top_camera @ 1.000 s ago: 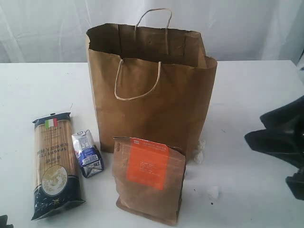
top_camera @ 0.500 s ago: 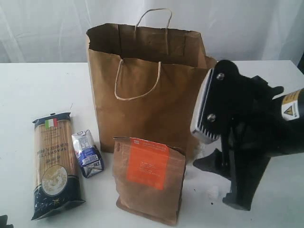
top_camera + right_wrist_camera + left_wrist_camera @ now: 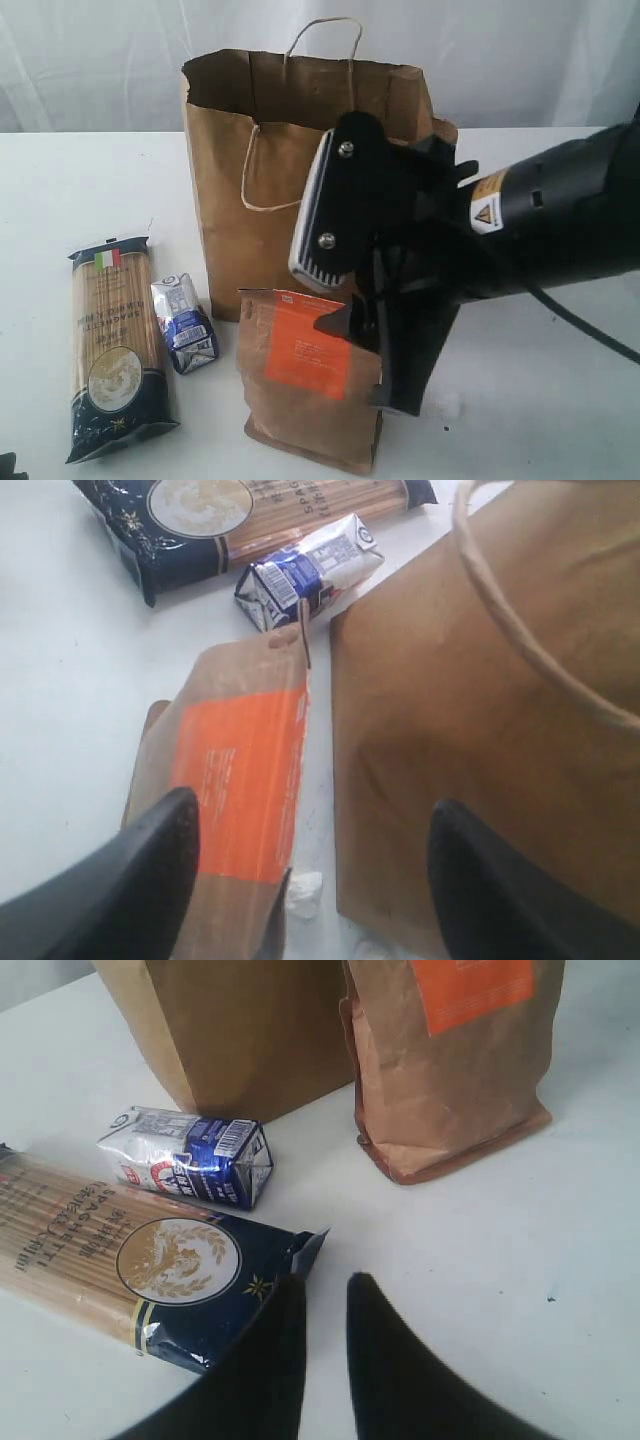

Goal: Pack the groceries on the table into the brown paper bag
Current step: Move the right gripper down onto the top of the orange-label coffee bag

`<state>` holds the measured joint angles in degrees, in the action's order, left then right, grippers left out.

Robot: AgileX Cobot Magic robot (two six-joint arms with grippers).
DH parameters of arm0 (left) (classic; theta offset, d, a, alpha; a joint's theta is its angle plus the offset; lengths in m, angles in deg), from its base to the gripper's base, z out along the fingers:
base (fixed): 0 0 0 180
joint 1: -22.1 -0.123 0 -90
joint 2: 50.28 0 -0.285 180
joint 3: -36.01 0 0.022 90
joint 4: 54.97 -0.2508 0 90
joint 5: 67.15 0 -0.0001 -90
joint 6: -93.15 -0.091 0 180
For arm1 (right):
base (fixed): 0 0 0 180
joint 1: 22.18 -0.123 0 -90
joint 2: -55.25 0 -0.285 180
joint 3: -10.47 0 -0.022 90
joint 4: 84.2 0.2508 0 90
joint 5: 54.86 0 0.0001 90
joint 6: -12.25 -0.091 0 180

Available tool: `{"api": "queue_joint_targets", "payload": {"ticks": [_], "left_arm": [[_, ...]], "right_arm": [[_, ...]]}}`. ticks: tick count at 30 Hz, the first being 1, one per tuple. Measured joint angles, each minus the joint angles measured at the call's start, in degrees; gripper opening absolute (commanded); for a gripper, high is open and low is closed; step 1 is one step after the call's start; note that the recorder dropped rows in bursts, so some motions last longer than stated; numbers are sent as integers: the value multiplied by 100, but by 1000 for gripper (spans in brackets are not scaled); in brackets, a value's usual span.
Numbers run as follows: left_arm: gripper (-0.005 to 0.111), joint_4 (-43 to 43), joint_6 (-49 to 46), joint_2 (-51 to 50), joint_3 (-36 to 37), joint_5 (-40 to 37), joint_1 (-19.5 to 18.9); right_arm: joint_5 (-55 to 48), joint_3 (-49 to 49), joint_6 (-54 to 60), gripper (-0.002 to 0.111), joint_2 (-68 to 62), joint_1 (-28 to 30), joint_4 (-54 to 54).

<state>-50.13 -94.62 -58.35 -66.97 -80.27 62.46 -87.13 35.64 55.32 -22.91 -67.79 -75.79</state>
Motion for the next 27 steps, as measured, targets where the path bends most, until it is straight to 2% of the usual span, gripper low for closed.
{"api": "queue_joint_targets", "payload": {"ticks": [13, 17, 22, 27], "left_arm": [[21, 0, 0, 0, 0, 0, 0], [21, 0, 0, 0, 0, 0, 0], [21, 0, 0, 0, 0, 0, 0], [21, 0, 0, 0, 0, 0, 0]], "right_arm": [[-91, -485, 50, 61, -1005, 0, 146], [-300, -493, 50, 56, -1135, 0, 195], [-473, -493, 38, 39, -1290, 0, 233], [-652, -493, 6, 14, -1367, 0, 466]]}}
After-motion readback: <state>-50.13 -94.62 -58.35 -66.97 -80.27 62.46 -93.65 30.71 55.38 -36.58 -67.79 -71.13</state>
